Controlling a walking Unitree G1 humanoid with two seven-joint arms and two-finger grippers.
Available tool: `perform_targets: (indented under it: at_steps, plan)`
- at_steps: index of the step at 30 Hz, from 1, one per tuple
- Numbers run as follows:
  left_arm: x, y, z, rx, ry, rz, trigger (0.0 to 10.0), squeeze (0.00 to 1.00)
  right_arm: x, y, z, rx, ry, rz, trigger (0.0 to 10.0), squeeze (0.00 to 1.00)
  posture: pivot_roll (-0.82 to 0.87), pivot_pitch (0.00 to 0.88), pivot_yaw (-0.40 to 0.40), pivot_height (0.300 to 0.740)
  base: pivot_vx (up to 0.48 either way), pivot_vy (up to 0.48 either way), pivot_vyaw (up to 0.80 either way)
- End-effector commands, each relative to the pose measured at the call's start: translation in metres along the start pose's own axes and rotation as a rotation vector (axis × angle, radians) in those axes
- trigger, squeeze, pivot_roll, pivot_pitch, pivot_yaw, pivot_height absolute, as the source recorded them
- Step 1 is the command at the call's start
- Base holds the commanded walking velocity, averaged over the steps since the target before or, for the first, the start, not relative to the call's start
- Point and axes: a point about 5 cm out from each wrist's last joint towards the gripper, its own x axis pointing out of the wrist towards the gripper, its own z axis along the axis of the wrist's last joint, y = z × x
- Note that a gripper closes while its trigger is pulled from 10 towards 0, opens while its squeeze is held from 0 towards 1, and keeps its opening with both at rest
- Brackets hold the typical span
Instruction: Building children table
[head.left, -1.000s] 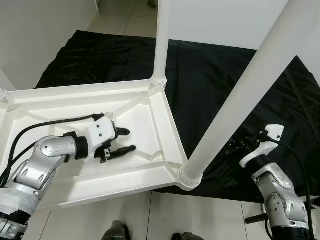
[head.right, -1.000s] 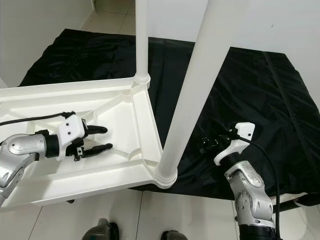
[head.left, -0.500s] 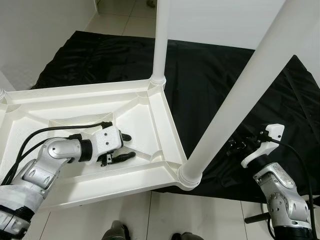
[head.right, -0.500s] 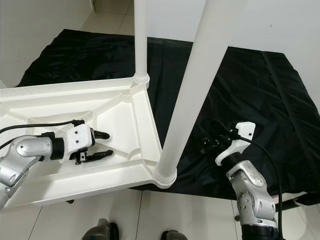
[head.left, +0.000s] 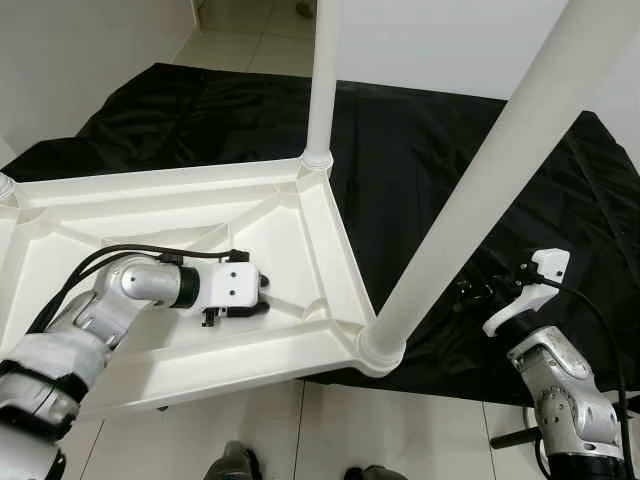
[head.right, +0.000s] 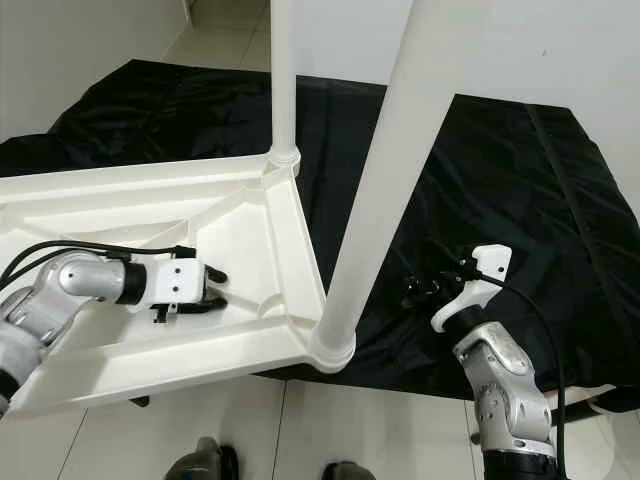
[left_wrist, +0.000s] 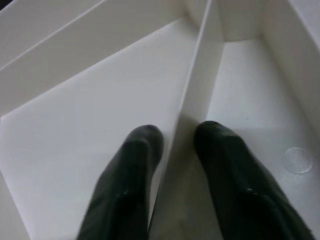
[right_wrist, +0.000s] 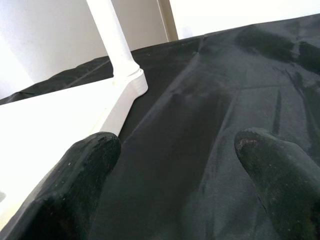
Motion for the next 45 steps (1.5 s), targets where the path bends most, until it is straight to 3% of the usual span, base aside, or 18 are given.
perform_targets:
  at_steps: [1, 10, 18, 27, 32, 33, 36, 37, 39, 41, 45]
  plan:
    - [0.006, -0.003, -0.007, 0.018, 0.033, -0.034, 0.0, 0.0, -0.002, 0.001, -0.002, -0.002, 0.009, -0.006, 10.0, 0.0, 0.04, 0.122, 0.01, 0.74, 0.0, 0.0, 0.0]
    - [0.013, 0.014, -0.005, 0.114, 0.071, -0.05, 0.0, 0.0, -0.004, 0.002, -0.004, 0.007, 0.005, -0.024, 10.0, 0.0, 0.03, 0.121, 0.025, 0.74, 0.0, 0.0, 0.0]
    - [0.032, 0.031, 0.009, 0.239, 0.065, -0.07, 0.0, 0.0, -0.005, 0.005, -0.005, 0.02, -0.012, -0.05, 10.0, 0.0, 0.02, 0.122, 0.047, 0.74, 0.0, 0.0, 0.0]
    - [0.039, 0.033, 0.016, 0.263, 0.036, -0.074, 0.0, 0.0, -0.011, 0.008, -0.008, 0.039, -0.004, -0.044, 10.0, 0.0, 0.01, 0.124, 0.056, 0.74, 0.0, 0.0, 0.0]
    - [0.042, 0.034, 0.018, 0.275, 0.026, -0.081, 0.0, 0.0, -0.022, 0.012, -0.008, 0.036, 0.035, 0.015, 10.0, 0.0, 0.01, 0.128, 0.057, 0.74, 0.0, 0.0, 0.0]
    - [0.043, 0.034, 0.017, 0.278, 0.025, -0.09, 0.0, 0.0, -0.033, 0.012, -0.006, 0.023, 0.076, 0.073, 10.0, 0.0, 0.0, 0.131, 0.058, 0.74, 0.0, 0.0, 0.0]
    - [0.043, 0.033, 0.017, 0.279, 0.024, -0.093, 0.0, 0.0, -0.036, 0.011, -0.006, 0.022, 0.086, 0.085, 10.0, 0.0, 0.0, 0.131, 0.058, 0.74, 0.0, 0.0, 0.0]
    - [0.043, 0.033, 0.016, 0.28, 0.027, -0.095, 0.0, 0.0, -0.04, 0.009, -0.004, 0.018, 0.097, 0.096, 10.0, 1.0, 0.0, 0.132, 0.06, 0.74, 0.0, 0.0, 0.0]
    - [0.043, 0.033, 0.016, 0.28, 0.027, -0.095, 0.0, 0.0, -0.04, 0.009, -0.004, 0.018, 0.097, 0.096, 10.0, 1.0, 0.0, 0.132, 0.06, 0.74, 0.0, 0.0, 0.0]
    - [0.044, 0.032, 0.015, 0.284, 0.027, -0.103, 0.0, 0.0, -0.054, 0.002, 0.001, 0.018, 0.134, 0.125, 10.0, 1.0, -0.01, 0.136, 0.067, 0.74, 0.0, 0.0, 0.0]
    - [0.045, 0.032, 0.015, 0.286, 0.025, -0.107, 0.0, 0.0, -0.057, 0.0, 0.003, 0.017, 0.136, 0.125, 10.0, 1.0, -0.01, 0.137, 0.069, 0.74, 0.0, 0.0, 0.0]
